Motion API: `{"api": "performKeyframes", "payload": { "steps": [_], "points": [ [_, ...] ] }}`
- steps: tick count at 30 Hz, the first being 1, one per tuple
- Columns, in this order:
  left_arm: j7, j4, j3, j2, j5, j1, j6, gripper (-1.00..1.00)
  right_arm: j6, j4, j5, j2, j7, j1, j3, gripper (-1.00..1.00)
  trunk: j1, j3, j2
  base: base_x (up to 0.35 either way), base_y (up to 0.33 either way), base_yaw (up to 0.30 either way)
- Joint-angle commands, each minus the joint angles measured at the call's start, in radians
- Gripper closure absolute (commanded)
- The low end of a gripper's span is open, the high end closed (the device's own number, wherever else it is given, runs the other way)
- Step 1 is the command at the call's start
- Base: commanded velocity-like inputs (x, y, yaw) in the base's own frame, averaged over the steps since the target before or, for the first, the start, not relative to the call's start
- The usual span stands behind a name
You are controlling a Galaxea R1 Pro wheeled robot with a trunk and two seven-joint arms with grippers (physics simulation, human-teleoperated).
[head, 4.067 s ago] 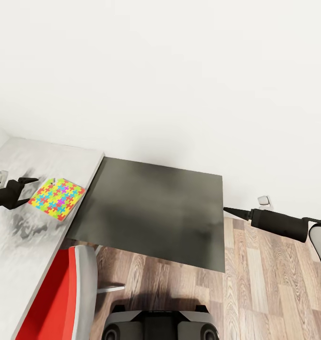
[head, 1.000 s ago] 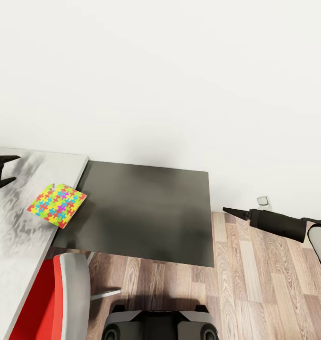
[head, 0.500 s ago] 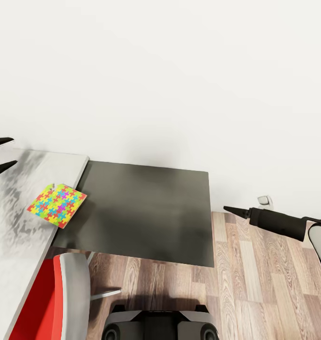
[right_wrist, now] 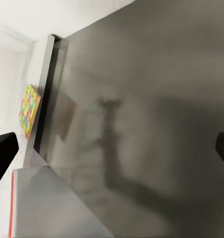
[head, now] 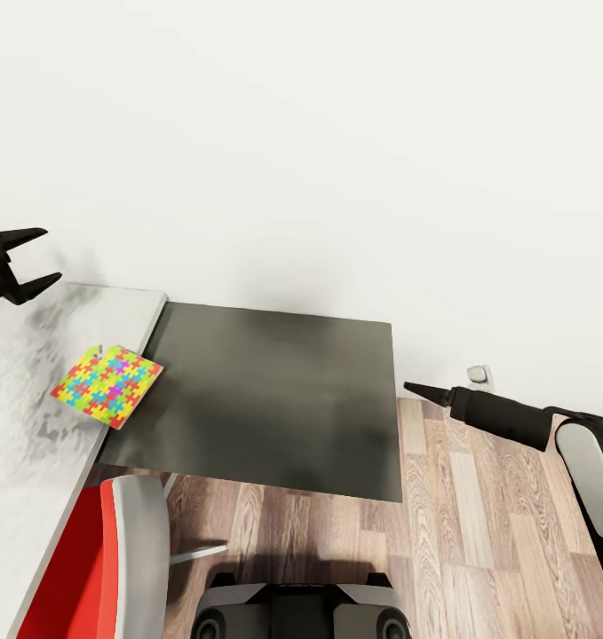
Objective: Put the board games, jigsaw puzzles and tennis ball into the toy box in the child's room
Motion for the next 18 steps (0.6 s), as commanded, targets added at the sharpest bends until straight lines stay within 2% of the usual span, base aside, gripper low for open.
{"api": "performKeyframes", "payload": {
  "steps": [1,2,4,5,7,8,10,11,12,13,15,16,18],
  "points": [
    [0.033,-0.021,-0.003,-0.02,0.017,-0.003,0.002,-1.0,0.004,0.0,0.006,0.013,0.006,-0.007,-0.001,-1.0,0.001,-0.001,-0.002,0.0,0.0,0.0],
    [0.033,-0.021,-0.003,-0.02,0.017,-0.003,0.002,-1.0,0.004,0.0,0.006,0.013,0.006,-0.007,-0.001,-1.0,0.001,-0.001,-0.002,0.0,0.0,0.0],
    [0.099,-0.067,-0.009,-0.063,0.03,-0.008,-0.001,-1.0,0.004,0.0,0.006,0.037,-0.001,-0.025,0.0,-1.0,0.001,-0.001,-0.002,0.0,0.0,0.0],
    [0.099,-0.067,-0.009,-0.063,0.03,-0.008,-0.001,-1.0,0.004,0.0,0.006,0.037,-0.001,-0.025,0.0,-1.0,0.001,-0.001,-0.002,0.0,0.0,0.0],
    [0.184,-0.115,-0.013,-0.104,0.048,-0.015,-0.004,-1.0,0.004,0.002,0.005,0.056,-0.015,-0.042,0.002,-1.0,0.001,-0.001,-0.002,0.0,0.0,0.033],
    [0.184,-0.115,-0.013,-0.104,0.048,-0.015,-0.004,-1.0,0.004,0.002,0.005,0.056,-0.015,-0.042,0.002,-1.0,0.001,-0.001,-0.002,0.0,0.0,0.049],
    [0.274,-0.159,-0.015,-0.135,0.083,-0.02,-0.007,-1.0,0.004,0.004,0.004,0.07,-0.036,-0.054,0.002,-1.0,0.001,-0.001,-0.002,0.0,0.0,0.111],
    [0.274,-0.159,-0.015,-0.135,0.083,-0.02,-0.007,-1.0,0.004,0.004,0.004,0.07,-0.036,-0.054,0.002,-1.0,0.001,-0.001,-0.002,0.0,0.0,0.128],
    [0.318,-0.178,-0.016,-0.148,0.104,-0.021,-0.011,-1.0,0.004,0.004,0.004,0.076,-0.046,-0.059,0.003,-1.0,0.001,-0.001,-0.002,0.0,0.0,0.157],
    [0.318,-0.178,-0.016,-0.148,0.104,-0.021,-0.011,-1.0,0.004,0.004,0.004,0.076,-0.046,-0.059,0.003,-1.0,0.001,-0.001,-0.002,0.0,0.0,0.157],
    [0.405,-0.213,-0.018,-0.17,0.145,-0.022,-0.026,-1.0,0.004,0.005,0.003,0.087,-0.065,-0.067,0.004,-1.0,0.001,-0.001,-0.002,0.0,0.0,0.189],
    [0.405,-0.213,-0.018,-0.17,0.145,-0.022,-0.026,-1.0,0.004,0.005,0.003,0.087,-0.065,-0.067,0.004,-1.0,0.001,-0.001,-0.002,0.0,0.0,0.198],
    [0.494,-0.248,-0.02,-0.188,0.177,-0.021,-0.05,-1.0,0.004,0.008,0.001,0.097,-0.078,-0.076,0.007,-1.0,0.001,-0.001,-0.002,0.0,0.0,0.22]
  ]
}}
